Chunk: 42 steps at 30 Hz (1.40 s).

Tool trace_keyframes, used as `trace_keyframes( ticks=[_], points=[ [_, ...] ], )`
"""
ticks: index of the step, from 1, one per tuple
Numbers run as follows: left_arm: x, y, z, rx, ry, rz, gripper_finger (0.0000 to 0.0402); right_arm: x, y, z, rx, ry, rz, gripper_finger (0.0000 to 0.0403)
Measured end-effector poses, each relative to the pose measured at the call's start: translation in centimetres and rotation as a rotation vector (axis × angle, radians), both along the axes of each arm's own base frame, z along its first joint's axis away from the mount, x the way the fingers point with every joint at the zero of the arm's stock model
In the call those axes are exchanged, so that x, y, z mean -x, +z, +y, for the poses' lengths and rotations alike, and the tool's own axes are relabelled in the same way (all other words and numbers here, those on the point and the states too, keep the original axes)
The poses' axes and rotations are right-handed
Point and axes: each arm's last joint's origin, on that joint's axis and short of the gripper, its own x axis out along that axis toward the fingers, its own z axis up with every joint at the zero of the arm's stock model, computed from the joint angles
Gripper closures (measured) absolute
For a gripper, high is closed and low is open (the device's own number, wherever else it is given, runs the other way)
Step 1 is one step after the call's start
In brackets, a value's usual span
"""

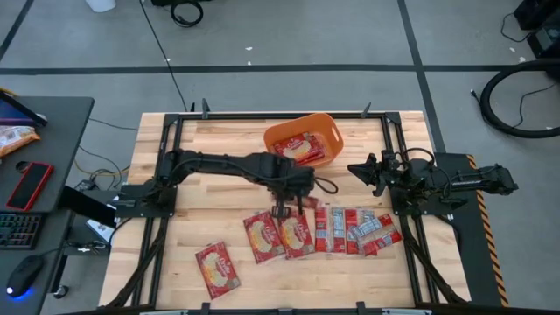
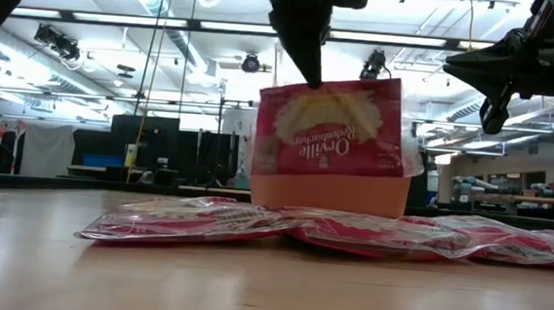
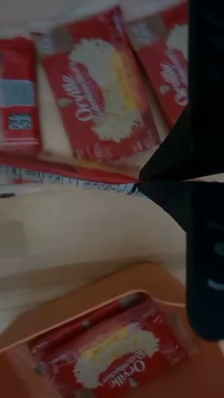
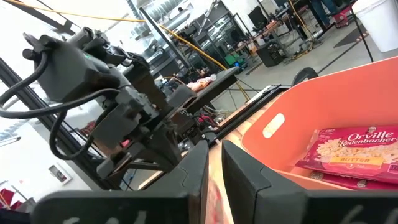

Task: Sort popcorn bags into baskets
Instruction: Put the red popcorn bag into the orange bin

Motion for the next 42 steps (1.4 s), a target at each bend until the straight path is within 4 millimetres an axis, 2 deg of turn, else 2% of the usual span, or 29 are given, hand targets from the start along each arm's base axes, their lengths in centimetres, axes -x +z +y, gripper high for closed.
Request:
trace_keyframes(
  ticks=[9,16,27,34,42],
  points=[
    [-2.0,1.1,0.2,0.043,0.074,-0.246,0.0398,0.0,0.0,0.0,0.0,0.0,0.0,0.0351],
    [-2.5,1.6,2.6,0.05,0.144,-0.296,0.0398,0.0,0.0,0.0,0.0,0.0,0.0,0.0351],
    [-2.3,5.9,5.9,-0.01,0.233,-0.432,0.0398,0.0,0.0,0.0,0.0,0.0,0.0,0.0351],
    [-1.7,5.0,9.3,-0.056,0.328,-0.365,0.0397,0.0,0.0,0.0,0.0,0.0,-0.001,0.0351],
    [-0.9,1.2,13.6,-0.064,0.436,-0.241,0.0397,0.0,0.0,0.0,0.0,0.0,0.0,0.0351]
  ],
)
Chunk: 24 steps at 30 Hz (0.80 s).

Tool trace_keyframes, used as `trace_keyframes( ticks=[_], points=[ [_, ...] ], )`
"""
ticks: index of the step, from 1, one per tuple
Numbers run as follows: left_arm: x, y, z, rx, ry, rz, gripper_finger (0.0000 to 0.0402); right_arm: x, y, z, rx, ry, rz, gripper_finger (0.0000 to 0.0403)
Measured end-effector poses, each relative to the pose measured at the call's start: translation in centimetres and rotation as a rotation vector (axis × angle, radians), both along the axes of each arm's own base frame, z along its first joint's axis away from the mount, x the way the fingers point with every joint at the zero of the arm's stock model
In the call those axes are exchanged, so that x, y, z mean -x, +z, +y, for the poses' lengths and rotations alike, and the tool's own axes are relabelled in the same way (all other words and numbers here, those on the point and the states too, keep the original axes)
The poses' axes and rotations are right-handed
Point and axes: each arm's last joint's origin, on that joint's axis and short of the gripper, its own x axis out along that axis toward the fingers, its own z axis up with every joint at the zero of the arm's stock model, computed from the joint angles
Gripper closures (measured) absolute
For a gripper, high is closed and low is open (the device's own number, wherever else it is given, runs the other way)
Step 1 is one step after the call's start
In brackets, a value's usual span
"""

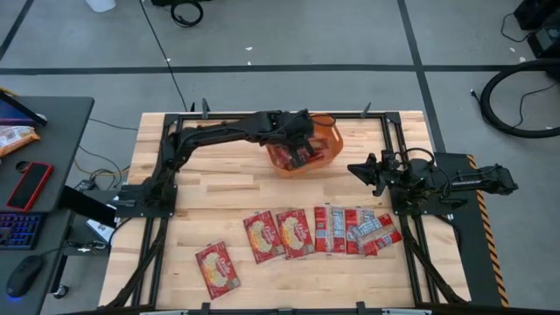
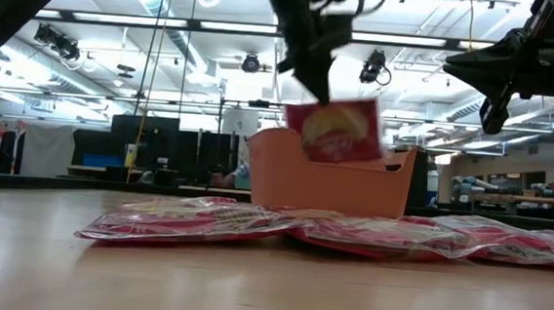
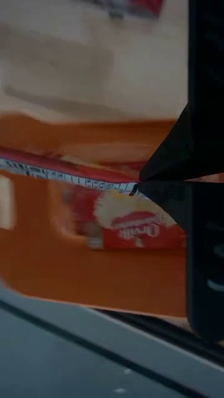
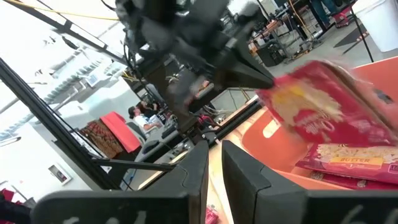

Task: Sort popcorn bags into baskets
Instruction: Put the red popcorn bag into the orange bin

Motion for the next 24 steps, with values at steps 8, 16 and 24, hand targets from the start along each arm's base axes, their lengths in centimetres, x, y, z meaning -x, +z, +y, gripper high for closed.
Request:
trace_keyframes(
  ticks=[8,16,24],
  points=[
    [0.4,-2.8,1.8,0.137,0.024,-0.002,0.0397,0.0,0.0,0.0,0.0,0.0,0.0,0.0351],
    [1.3,-4.9,3.0,0.188,0.082,0.044,0.0397,0.0,0.0,0.0,0.0,0.0,0.0,0.0351],
    [1.3,-5.1,2.7,0.076,0.116,0.073,0.0327,0.0,0.0,0.0,0.0,0.0,0.0,0.0351]
  ],
)
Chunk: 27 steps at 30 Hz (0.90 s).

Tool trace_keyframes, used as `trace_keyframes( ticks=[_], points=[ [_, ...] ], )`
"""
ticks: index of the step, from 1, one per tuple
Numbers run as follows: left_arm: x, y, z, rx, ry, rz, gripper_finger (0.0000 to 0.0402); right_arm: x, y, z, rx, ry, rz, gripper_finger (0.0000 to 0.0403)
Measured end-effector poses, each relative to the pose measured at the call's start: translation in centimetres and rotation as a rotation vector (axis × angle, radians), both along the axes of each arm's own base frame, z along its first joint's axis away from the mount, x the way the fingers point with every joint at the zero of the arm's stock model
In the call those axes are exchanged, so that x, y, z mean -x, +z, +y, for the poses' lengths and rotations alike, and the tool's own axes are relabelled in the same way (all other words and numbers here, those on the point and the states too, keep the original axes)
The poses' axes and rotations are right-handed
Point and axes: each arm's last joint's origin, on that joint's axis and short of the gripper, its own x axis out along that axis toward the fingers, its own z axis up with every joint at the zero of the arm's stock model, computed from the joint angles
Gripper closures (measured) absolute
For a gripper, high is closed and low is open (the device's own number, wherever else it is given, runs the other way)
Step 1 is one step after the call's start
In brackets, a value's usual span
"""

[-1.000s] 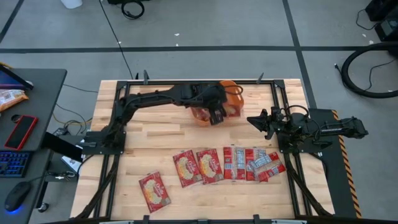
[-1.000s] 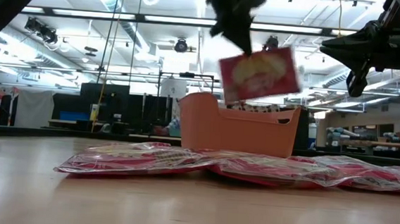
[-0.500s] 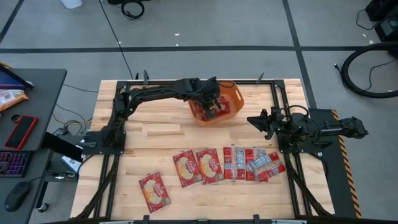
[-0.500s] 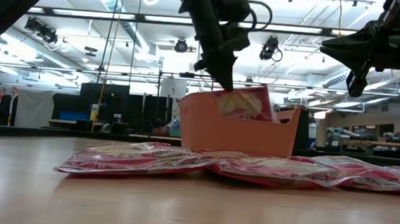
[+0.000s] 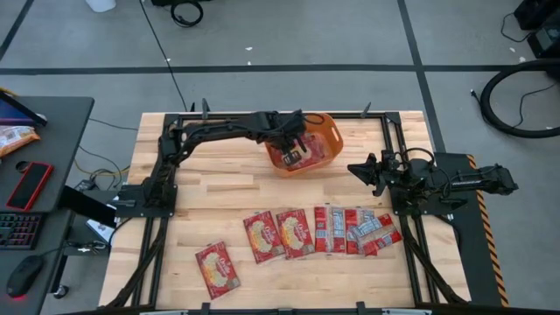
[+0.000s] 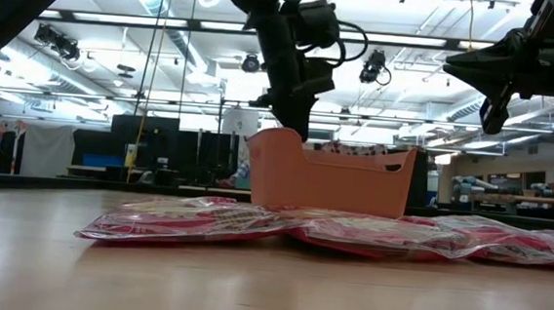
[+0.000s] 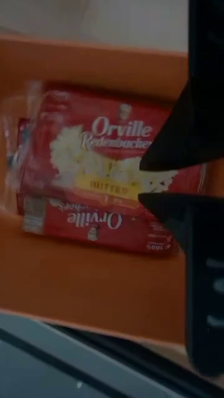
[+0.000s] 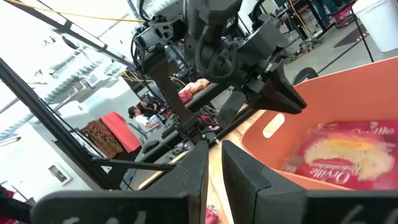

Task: Sort popcorn bags into baskets
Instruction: Put the red popcorn bag into the orange bin

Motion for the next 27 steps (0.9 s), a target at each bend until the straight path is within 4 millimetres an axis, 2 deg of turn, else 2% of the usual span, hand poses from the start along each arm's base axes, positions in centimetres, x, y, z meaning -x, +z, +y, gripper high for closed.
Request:
trace_keyframes(
  ticks=[6,12,15,20,27],
  points=[
    [-0.9,2.5,-1.6,-0.062,-0.095,-0.036,0.0264,0.0,0.0,0.0,0.0,0.0,0.0,0.0351],
    [-2.4,4.8,-6.7,-0.27,-0.36,-0.019,0.0251,0.0,0.0,0.0,0.0,0.0,0.0,0.0351],
    [-2.8,4.8,-9.6,-0.318,-0.491,-0.009,0.0251,0.0,0.0,0.0,0.0,0.0,0.0,0.0351],
    [-3.0,4.6,-13.8,-0.312,-0.615,-0.017,0.0251,0.0,0.0,0.0,0.0,0.0,0.0,0.0351],
    [-2.7,4.4,-17.8,-0.207,-0.565,-0.072,0.0251,0.0,0.0,0.0,0.0,0.0,0.0,0.0351]
  ],
)
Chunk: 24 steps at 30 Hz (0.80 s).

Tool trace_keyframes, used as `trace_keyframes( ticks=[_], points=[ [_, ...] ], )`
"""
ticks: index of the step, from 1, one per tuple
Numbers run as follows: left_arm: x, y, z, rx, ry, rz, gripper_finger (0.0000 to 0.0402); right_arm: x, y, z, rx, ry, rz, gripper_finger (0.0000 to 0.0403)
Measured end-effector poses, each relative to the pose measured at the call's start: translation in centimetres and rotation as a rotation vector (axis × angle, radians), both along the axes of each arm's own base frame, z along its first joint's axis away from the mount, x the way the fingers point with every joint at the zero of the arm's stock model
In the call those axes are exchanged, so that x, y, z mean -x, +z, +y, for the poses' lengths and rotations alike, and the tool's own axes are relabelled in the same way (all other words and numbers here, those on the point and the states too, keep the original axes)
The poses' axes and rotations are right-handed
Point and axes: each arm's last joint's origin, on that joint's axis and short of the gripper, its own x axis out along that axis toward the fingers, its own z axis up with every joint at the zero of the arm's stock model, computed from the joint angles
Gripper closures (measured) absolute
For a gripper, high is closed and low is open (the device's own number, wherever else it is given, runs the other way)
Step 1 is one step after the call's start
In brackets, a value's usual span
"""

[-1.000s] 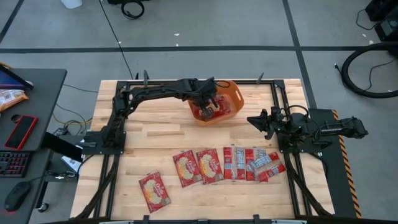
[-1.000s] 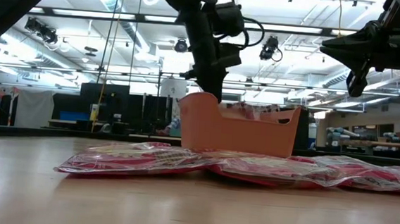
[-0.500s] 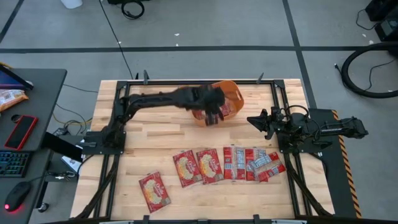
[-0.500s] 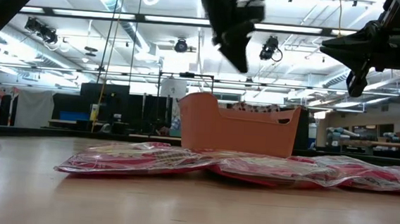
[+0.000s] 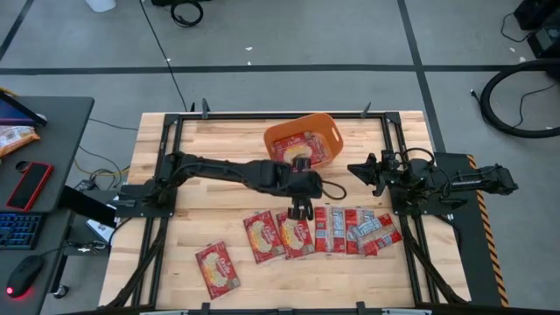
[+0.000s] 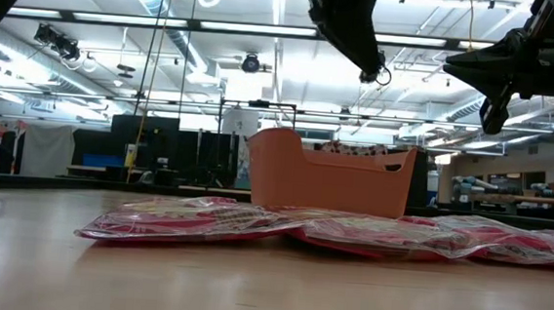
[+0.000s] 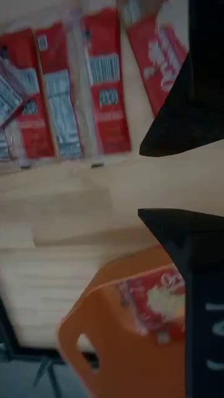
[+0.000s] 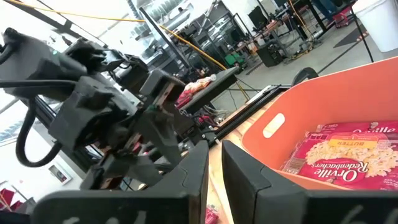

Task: Sort popcorn bags into baskets
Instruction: Put the red popcorn bag into the orange bin

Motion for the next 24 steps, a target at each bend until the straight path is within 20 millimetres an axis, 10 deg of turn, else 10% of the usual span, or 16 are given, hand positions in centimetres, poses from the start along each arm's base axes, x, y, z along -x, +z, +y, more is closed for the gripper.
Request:
trace_keyframes(
  ticks=[15,24],
  points=[
    [1.3,-4.2,-5.9,0.072,-0.148,0.272,0.0251,0.0,0.0,0.0,0.0,0.0,-0.001,0.0351],
    [5.7,-7.4,-11.1,0.25,-0.291,0.76,0.0251,0.0,0.2,0.0,0.0,0.001,-0.016,0.0351]
  ],
)
